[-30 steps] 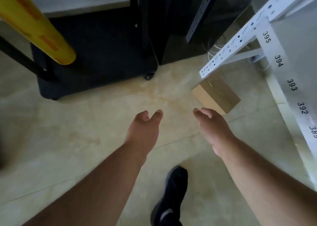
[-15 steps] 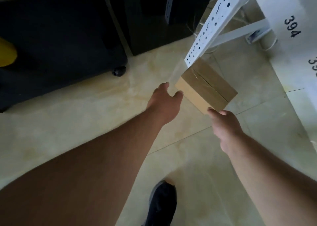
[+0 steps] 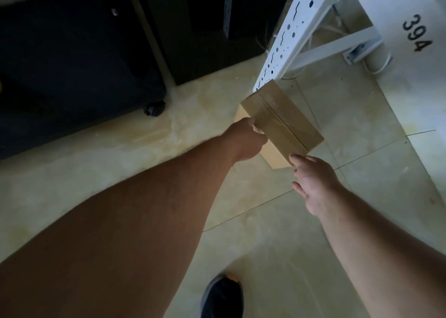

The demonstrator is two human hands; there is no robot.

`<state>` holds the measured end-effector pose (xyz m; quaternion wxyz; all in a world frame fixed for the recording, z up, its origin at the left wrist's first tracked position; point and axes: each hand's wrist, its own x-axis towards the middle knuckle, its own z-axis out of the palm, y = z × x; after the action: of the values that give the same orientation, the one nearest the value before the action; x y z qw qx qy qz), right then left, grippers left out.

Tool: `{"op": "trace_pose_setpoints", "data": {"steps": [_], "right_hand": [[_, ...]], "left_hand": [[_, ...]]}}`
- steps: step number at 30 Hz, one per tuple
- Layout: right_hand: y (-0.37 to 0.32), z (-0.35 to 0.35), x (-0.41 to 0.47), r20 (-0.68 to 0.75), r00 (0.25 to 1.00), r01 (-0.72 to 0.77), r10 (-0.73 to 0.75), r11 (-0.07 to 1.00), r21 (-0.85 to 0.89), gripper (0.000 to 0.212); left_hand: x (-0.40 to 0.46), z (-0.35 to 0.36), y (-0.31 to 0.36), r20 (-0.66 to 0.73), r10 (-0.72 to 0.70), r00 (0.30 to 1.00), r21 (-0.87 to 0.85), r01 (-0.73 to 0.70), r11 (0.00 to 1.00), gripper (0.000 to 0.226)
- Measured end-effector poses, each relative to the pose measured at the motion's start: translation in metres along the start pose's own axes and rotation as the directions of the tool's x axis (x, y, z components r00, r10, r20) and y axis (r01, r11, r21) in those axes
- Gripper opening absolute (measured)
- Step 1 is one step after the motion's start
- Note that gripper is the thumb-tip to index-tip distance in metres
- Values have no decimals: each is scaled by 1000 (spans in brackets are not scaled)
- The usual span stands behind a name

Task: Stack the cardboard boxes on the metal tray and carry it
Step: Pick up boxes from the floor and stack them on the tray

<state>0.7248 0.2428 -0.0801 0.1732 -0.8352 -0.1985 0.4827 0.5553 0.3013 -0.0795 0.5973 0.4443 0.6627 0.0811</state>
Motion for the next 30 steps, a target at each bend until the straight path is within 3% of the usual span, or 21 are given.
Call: {"op": "trace_pose_setpoints", "data": {"steps": [4,12,17,26,28,30], "right_hand": [[5,4,-4,-104,994,-32,30,999,-16,72],[6,11,4,-101,995,-24,24,1000,-8,76],[-3,8,12,-51,999,7,-7,1000,5,57],[-5,24,-7,-28,1000,-5,7,998,69,77],[-3,34,-18,-26,999,-17,19,998,67,76],[-1,44,-30,-13,999,-41,43,996,77,63]], "left_hand": [[-4,-9,-8,-141,55,988,71,-45,996,66],[20,-33,-1,-186,120,975,200,-82,976,79],[30,-33,10,-108,68,992,149,-52,987,76],[-5,-48,-27,-110,-25,994,96,36,995,68],[-20,-55,-42,-113,-51,992,30,54,998,71],[-31,-63,-59,-128,-56,990,-52,50,997,57]]}}
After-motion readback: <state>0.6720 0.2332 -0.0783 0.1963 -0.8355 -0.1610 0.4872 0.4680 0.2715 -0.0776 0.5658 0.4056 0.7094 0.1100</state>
